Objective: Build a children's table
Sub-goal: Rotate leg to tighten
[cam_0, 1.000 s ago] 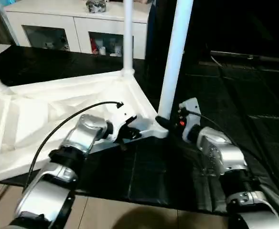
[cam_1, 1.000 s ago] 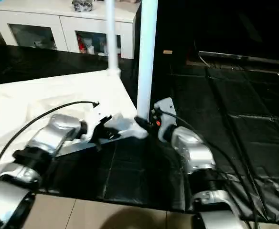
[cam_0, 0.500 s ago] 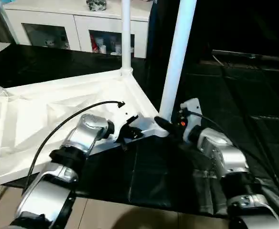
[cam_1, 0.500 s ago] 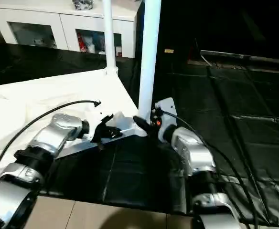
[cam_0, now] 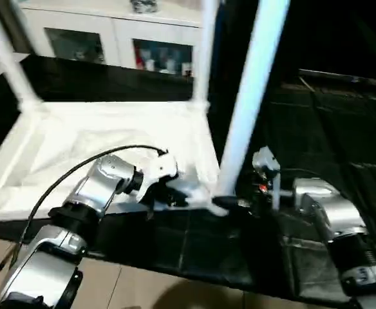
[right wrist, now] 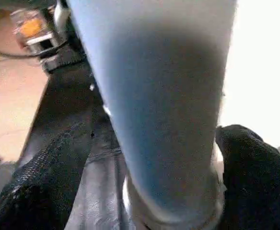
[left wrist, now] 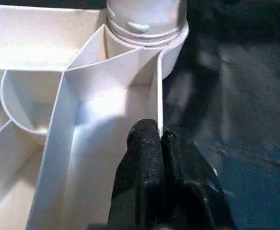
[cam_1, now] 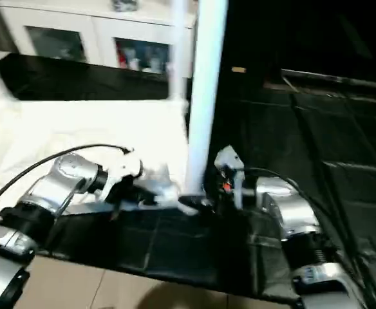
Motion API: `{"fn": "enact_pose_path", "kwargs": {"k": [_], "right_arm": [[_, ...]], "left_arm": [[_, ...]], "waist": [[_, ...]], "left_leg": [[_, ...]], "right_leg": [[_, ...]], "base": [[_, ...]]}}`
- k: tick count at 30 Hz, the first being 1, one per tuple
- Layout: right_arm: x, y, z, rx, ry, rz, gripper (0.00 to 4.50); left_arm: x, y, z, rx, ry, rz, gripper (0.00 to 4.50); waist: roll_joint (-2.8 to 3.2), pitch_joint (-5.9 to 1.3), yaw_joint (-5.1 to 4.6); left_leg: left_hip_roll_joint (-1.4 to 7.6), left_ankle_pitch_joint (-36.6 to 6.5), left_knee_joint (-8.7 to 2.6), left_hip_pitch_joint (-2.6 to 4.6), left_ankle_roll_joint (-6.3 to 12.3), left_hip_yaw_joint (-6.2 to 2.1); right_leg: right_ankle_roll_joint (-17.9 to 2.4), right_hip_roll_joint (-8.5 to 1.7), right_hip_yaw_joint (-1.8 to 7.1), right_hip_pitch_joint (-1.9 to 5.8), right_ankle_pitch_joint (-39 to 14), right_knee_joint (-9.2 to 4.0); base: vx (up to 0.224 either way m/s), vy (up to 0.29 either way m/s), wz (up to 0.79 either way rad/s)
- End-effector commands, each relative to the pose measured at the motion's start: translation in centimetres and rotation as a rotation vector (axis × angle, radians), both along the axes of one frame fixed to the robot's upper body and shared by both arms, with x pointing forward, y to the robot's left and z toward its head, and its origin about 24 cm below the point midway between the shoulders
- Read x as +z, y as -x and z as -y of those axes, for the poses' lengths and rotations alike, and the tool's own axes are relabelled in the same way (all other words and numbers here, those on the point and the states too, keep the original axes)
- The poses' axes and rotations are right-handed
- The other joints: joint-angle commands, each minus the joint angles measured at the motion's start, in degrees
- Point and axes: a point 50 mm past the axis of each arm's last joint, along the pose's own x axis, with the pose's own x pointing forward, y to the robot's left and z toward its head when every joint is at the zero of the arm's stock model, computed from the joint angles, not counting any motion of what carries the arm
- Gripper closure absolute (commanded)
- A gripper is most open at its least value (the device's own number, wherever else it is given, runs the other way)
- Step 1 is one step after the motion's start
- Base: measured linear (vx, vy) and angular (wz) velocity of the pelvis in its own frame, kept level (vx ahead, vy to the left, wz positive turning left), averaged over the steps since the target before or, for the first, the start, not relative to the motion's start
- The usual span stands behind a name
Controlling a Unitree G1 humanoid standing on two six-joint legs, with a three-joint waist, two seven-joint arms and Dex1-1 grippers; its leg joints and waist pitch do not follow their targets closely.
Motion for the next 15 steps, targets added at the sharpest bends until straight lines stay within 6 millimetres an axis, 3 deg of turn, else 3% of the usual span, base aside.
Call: {"fn": "enact_pose_path", "kwargs": {"k": [1,9,15], "right_arm": [[0.7,0.3,0.4,0.096,0.008,0.015,0.07],[0.9,0.7,0.2,0.188,-0.001,0.016,0.07],[0.9,0.7,-0.3,0.23,-0.02,0.006,0.65]], "left_arm": [[0.1,0.6,0.4,-0.117,-0.033,-0.002,4.5],[0.3,1.3,0.2,-0.211,-0.049,-0.014,4.5],[0.3,1.8,0.0,-0.256,-0.058,-0.021,4.5]], "waist": [[-0.04,-3.65,-0.1],[-0.23,-3.69,0.28],[-0.29,-3.74,0.83]], "left_leg": [[-0.61,-10.1,-3.39,-0.52,3.52,1.16],[-0.51,-9.46,-3.38,-0.49,3.37,1.13],[-0.46,-8.99,-3.33,-0.42,3.28,1.2]], "right_leg": [[-12.79,-2.06,2.31,3.9,-11.28,-3.22],[-12.33,-2.24,2.33,3.77,-12.8,-3.13],[-12.66,-2.2,2.42,3.71,-11.49,-2.87]], "base": [[0.0,0.0,0.0],[0.0,0.0,0.0],[0.0,0.0,0.0]]}}
